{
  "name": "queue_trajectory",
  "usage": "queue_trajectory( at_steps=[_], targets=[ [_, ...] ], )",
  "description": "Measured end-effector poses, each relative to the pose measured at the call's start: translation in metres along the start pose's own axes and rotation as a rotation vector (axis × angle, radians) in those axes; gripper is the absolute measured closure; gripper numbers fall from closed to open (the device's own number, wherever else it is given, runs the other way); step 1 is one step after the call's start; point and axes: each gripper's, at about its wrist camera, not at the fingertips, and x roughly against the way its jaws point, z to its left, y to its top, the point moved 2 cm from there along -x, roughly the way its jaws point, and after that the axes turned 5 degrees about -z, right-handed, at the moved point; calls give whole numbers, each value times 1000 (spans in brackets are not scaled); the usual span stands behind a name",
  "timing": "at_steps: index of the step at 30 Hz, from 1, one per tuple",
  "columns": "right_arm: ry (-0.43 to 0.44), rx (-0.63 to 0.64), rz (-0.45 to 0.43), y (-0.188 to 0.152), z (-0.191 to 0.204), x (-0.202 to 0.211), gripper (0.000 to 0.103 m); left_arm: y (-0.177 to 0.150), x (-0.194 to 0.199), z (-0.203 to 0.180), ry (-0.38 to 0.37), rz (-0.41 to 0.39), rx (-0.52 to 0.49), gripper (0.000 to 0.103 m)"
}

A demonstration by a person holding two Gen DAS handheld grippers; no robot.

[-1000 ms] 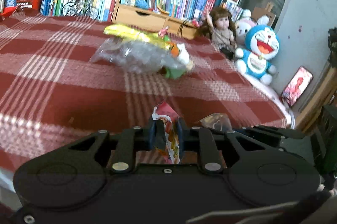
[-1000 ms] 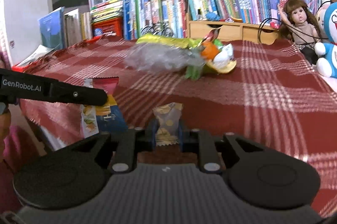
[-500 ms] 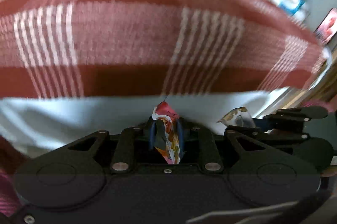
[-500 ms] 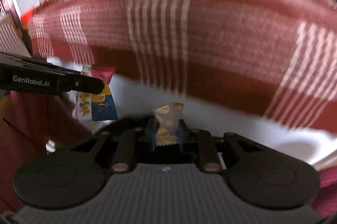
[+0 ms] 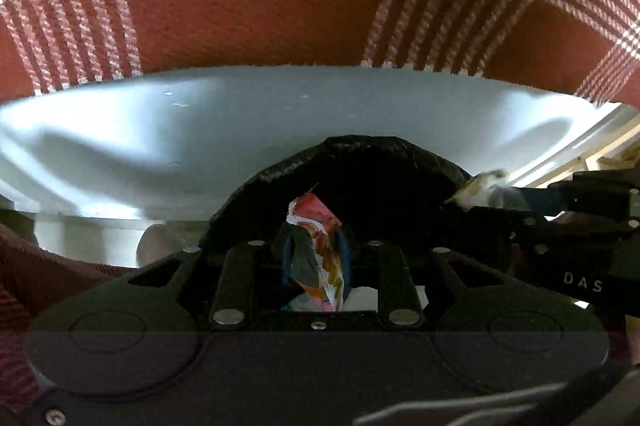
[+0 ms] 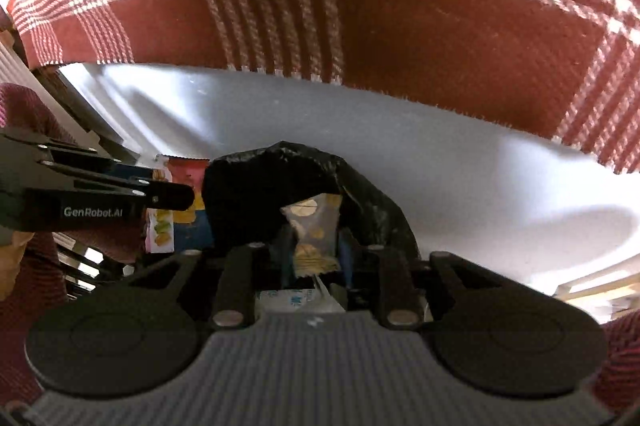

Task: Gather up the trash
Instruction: 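Lower both wrappers into the black trash bag and open both grippers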

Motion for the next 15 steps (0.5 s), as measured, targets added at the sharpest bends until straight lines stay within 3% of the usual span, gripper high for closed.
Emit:
queue_trajectory(
  at_steps=[2,3,4,6,11,14,15],
  targets=[
    [3,-5,3,1,-1,-2,43,1,-2,-2,1,3,5,79],
    [2,-6,3,3,0,-4,41,2,-2,-2,0,4,4,71],
    [0,-6,2,4,1,-5,38,3,-2,-3,1,4,3,56],
    [1,-7,1,5,0,-5,36,6,-1,-3,6,-8,-4,46],
    [-25,1,-50,11,2,7,33,18,20,-5,8,-39,-38,39],
    [-65,65,-137,20,9,29,29,32,53,-9,-56,-71,-99,31],
    [-69,83,-170,25,11,40,28,38,67,-11,-91,-98,-119,23]
  ],
)
